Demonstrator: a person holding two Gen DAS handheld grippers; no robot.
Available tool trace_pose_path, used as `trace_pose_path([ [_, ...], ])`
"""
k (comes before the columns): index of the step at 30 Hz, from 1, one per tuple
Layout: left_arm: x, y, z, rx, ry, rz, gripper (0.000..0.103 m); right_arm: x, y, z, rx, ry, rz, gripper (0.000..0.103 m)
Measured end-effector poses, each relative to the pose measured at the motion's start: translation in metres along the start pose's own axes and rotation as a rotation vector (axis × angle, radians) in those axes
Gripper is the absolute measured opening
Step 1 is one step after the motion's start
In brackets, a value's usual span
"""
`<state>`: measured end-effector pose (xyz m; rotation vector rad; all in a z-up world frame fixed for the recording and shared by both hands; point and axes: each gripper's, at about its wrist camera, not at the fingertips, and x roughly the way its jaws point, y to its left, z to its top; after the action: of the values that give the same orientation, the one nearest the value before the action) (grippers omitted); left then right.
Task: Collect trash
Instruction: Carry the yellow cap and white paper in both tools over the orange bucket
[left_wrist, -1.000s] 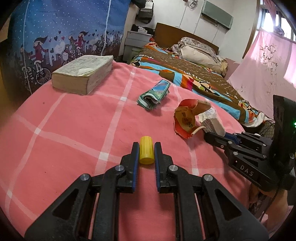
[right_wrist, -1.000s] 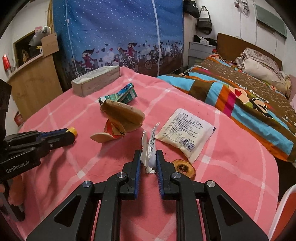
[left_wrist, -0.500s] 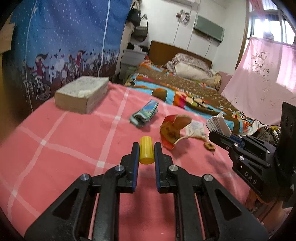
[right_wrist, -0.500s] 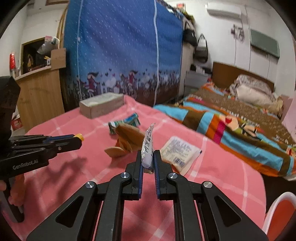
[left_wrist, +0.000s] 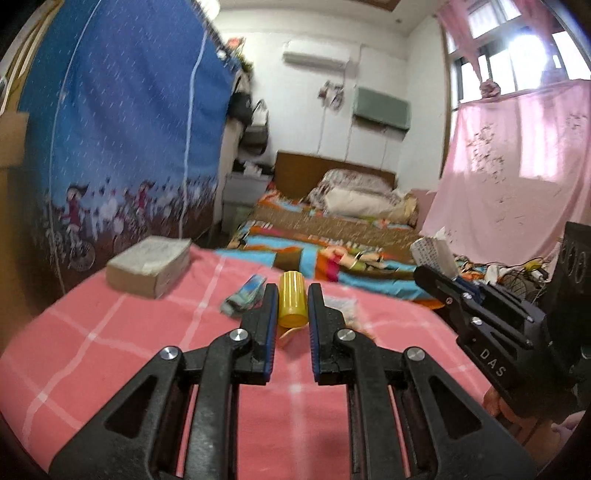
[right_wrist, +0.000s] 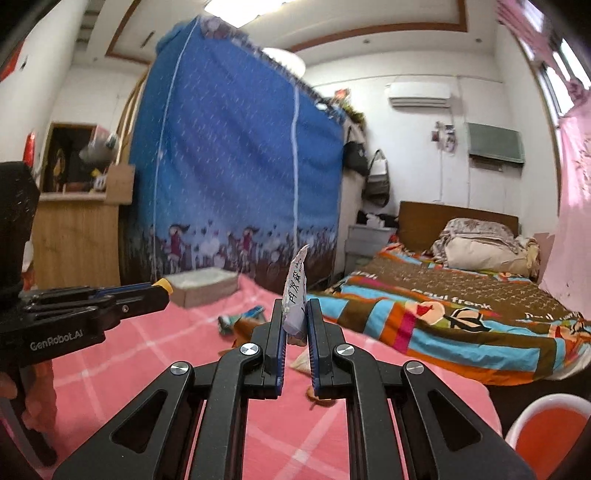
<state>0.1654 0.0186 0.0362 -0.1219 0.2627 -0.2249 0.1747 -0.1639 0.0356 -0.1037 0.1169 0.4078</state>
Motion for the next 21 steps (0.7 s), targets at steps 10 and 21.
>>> trace_pose_path([
  [10, 0.004, -0.053, 0.012, 0.041, -0.076, -0.129, 0.019, -0.044, -0.048, 0.009, 0.066, -0.067, -0.100, 0.009],
  [21, 0.019, -0.132, 0.010, 0.131, -0.047, -0.289, 0.019, -0.098, -0.105, 0.012, 0.133, -0.123, -0.270, 0.009],
])
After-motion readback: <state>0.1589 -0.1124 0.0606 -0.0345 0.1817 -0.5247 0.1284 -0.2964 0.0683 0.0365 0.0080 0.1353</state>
